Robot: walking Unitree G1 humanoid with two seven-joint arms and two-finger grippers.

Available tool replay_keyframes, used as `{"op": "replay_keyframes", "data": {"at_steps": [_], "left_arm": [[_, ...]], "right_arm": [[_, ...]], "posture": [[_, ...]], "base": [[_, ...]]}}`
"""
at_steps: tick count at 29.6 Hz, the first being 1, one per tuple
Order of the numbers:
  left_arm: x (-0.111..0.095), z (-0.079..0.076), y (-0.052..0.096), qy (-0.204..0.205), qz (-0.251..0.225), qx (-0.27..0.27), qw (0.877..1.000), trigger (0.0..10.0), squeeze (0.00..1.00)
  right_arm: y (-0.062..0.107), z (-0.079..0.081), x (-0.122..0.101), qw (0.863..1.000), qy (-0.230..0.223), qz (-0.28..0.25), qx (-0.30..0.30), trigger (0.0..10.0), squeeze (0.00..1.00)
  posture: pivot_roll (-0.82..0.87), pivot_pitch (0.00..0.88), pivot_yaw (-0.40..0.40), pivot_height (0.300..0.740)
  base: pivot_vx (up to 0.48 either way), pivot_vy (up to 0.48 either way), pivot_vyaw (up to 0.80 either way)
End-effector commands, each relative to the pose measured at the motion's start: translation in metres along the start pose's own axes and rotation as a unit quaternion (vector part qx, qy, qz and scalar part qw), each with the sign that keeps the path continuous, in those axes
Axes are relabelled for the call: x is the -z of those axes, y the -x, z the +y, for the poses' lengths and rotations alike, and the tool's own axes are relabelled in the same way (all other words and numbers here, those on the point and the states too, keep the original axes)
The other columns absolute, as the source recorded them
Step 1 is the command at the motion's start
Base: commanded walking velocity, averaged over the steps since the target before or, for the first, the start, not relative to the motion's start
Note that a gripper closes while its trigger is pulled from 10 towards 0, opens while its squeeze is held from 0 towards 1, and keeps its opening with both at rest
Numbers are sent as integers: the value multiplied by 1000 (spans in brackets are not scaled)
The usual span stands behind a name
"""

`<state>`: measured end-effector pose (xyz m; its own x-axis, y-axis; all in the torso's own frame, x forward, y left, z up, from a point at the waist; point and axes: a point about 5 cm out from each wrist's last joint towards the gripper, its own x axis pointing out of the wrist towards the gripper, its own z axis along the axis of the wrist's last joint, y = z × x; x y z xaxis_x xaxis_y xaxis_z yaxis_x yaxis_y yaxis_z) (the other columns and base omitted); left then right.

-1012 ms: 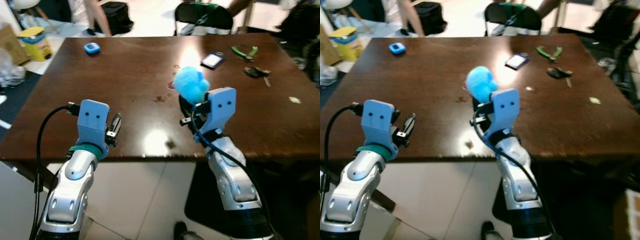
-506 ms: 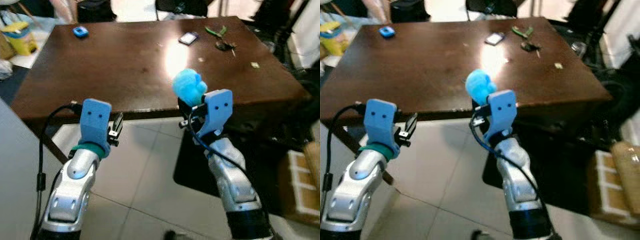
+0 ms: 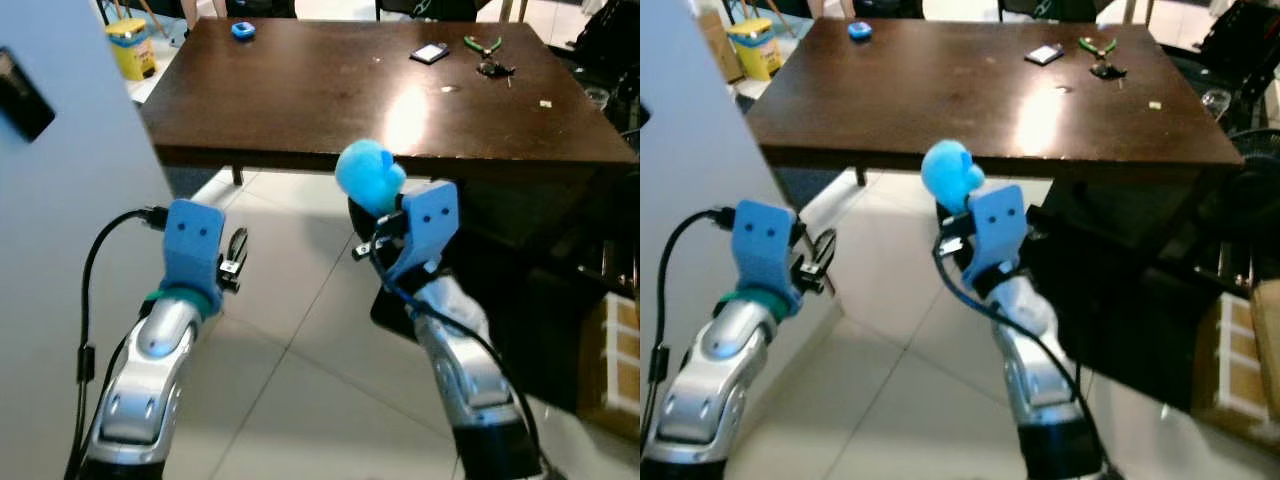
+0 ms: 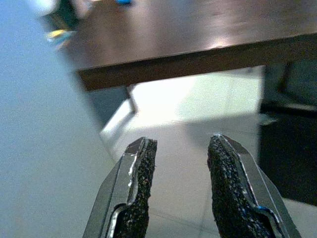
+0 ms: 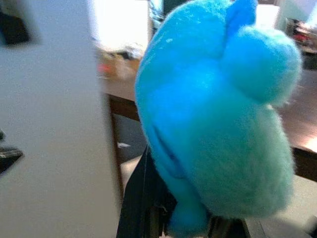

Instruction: Hang keys on a hook

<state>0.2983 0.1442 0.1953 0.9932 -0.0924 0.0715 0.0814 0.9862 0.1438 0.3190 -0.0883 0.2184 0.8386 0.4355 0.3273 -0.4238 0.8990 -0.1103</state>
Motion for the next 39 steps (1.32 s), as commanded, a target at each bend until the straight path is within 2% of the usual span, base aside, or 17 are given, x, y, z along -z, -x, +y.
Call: {"op": "replay_keyframes", "data": {"at_steps": [1, 5, 12, 20, 29, 34, 39], "left_arm": [[-2, -3, 2, 4, 7, 10, 1000, 10000, 0], [-14, -13, 3, -19, -19, 33, 999, 10000, 0], [-25, -17, 2, -17, -47, 35, 998, 10000, 0], [-29, -17, 2, -16, -54, 37, 998, 10000, 0], [-40, -25, 3, -15, -71, 55, 996, 10000, 0], [-45, -32, 3, -19, -96, 74, 992, 10000, 0], [-45, -34, 3, -16, -95, 75, 993, 10000, 0]], "right_arm": [[-4, 5, -12, 1000, -2, -22, -13, 10000, 0], [-9, 6, -21, 999, -4, -39, -11, 10000, 0], [-12, 6, -25, 999, -6, -49, -11, 10000, 0], [-12, 6, -26, 999, -6, -50, -12, 10000, 0], [-13, 6, -28, 999, -8, -52, -7, 10000, 0], [-13, 3, -27, 998, -22, -53, 7, 10000, 0], [-12, 1, -26, 998, -22, -51, 14, 10000, 0]], "posture": [[-61, 81, 96, 740], [-61, 81, 96, 740], [-61, 80, 97, 740], [-61, 86, 99, 740], [-61, 90, 101, 740], [-61, 90, 101, 740], [-64, 91, 103, 740]], "base": [[0, 0, 788], [0, 0, 788], [0, 0, 782], [0, 0, 776], [0, 0, 775], [0, 0, 0], [472, 0, 0]]}}
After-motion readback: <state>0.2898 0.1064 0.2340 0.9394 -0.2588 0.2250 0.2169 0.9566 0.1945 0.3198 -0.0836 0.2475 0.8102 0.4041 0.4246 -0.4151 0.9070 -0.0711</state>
